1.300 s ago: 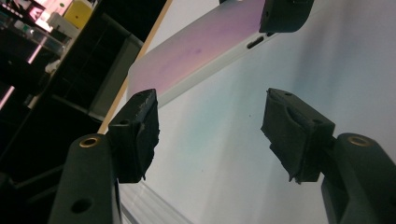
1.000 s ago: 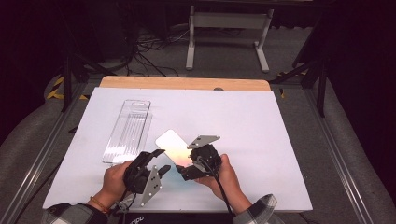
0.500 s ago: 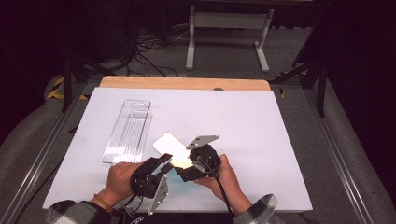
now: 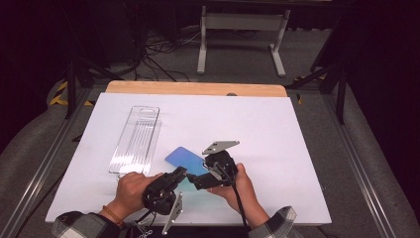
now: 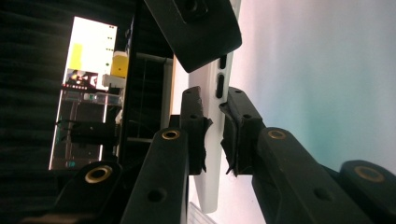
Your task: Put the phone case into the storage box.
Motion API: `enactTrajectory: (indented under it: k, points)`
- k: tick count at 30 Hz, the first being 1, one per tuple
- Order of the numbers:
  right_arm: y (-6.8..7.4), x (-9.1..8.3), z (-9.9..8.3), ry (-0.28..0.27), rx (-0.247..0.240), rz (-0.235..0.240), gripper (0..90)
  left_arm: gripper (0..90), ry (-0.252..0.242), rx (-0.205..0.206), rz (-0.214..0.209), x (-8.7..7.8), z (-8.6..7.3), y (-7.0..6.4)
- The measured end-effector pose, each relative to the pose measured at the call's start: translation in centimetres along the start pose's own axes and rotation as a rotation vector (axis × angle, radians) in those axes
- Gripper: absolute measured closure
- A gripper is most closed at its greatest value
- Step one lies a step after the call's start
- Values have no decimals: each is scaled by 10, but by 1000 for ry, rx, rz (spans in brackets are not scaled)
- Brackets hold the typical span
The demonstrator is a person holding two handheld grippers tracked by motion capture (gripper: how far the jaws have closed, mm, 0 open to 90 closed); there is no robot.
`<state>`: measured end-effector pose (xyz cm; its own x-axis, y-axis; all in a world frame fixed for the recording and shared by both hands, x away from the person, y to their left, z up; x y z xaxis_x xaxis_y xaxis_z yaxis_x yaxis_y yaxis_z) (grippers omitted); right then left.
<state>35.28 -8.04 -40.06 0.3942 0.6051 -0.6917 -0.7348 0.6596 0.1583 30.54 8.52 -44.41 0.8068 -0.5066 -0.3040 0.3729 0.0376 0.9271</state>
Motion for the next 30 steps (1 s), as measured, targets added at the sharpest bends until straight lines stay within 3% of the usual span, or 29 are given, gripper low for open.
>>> enactTrajectory:
  k: [4, 7, 12, 21, 26, 30]
  points:
    - [-1, -5, 2, -17, 3, 16, 171, 814, -26, -13, 9, -1, 1, 2]
    - [-1, -10, 4, -44, -4, 23, 168, 816, -37, -68, 7, -3, 1, 5]
    - [0, -18, 6, -69, -26, 13, 149, 816, -63, -108, 3, -4, 0, 9]
    - [-2, -44, 8, -189, -79, -15, 120, 816, -92, -218, -31, -5, -5, 16]
    - [-2, -57, 4, -254, -160, -62, 124, 816, -111, -285, -42, -4, -8, 19]
    - [-1, -63, -1, -291, -233, -107, 138, 816, -105, -311, -49, -4, -12, 23]
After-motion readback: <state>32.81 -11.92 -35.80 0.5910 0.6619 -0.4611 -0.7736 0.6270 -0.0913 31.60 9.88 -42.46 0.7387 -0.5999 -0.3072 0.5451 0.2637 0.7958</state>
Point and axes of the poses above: each handheld gripper's, and its own axes: x roughly forward along the jaws, z roughly out of its top, y roughly to its left, the point moved 3 cm from there along x, roughly forward along the jaws
